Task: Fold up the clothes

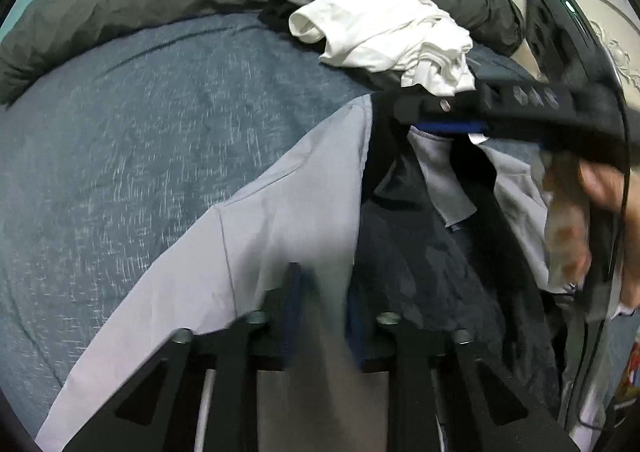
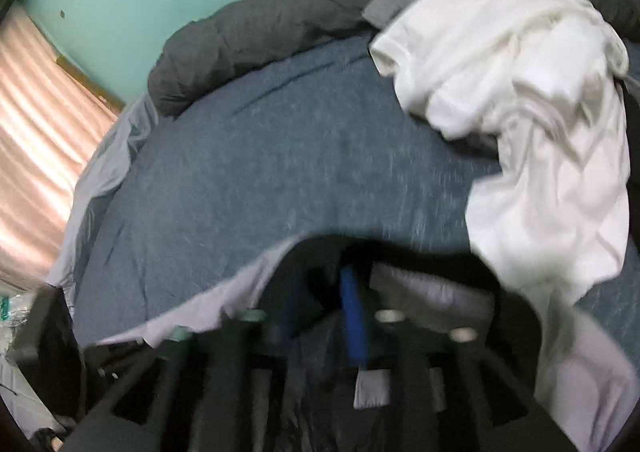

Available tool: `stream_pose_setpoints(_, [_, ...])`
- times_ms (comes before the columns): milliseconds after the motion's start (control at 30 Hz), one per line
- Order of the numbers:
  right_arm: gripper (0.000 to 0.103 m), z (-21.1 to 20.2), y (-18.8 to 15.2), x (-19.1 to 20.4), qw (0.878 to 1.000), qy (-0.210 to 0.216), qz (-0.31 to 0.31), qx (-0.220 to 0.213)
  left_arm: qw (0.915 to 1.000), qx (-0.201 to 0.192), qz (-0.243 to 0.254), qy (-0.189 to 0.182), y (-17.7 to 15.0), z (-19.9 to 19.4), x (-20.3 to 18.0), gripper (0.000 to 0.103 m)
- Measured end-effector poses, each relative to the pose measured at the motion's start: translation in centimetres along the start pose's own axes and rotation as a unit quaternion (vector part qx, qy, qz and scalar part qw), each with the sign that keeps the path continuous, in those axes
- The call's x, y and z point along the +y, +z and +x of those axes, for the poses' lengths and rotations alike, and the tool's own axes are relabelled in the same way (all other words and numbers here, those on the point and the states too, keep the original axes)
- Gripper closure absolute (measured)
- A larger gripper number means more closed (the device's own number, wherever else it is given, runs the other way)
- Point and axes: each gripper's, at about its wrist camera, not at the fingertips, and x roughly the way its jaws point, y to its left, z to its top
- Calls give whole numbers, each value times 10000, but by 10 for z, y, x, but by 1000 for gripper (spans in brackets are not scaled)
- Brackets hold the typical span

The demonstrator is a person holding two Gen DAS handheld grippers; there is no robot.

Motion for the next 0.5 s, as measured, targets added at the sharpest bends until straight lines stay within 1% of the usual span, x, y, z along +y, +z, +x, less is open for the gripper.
stream_pose_setpoints(33, [61, 2, -7, -1, 10000, 19, 19, -20, 10000, 8, -34, -19, -1, 1, 3, 100])
stream_pose_setpoints(133, [60, 6, -31, 1, 9992, 394, 72, -12, 9995, -68, -202, -247, -4, -5, 12, 101])
stream_pose_setpoints(167, [60, 11, -41, 6, 9981, 605, -18, 97, 9992, -82, -246, -317, -4, -6, 13, 101])
stream_pose_setpoints(233, [60, 18, -53, 14, 9969, 723, -113, 278, 9987, -104, -308, -400, -5, -8, 15, 101])
stream_pose_setpoints(333, [60, 34, -70, 13, 9950, 798, 165, 571, 9988, -91, -325, -351, -6, -9, 15, 101])
stream_pose_setpoints(400, [60, 41, -79, 10, 9929, 844, 458, 706, 9989, -80, -347, -299, -6, -9, 15, 101])
stream_pose_setpoints(500, [60, 44, -92, 11, 9898, 944, 643, 857, 9989, -39, -398, -228, -6, -7, 17, 100])
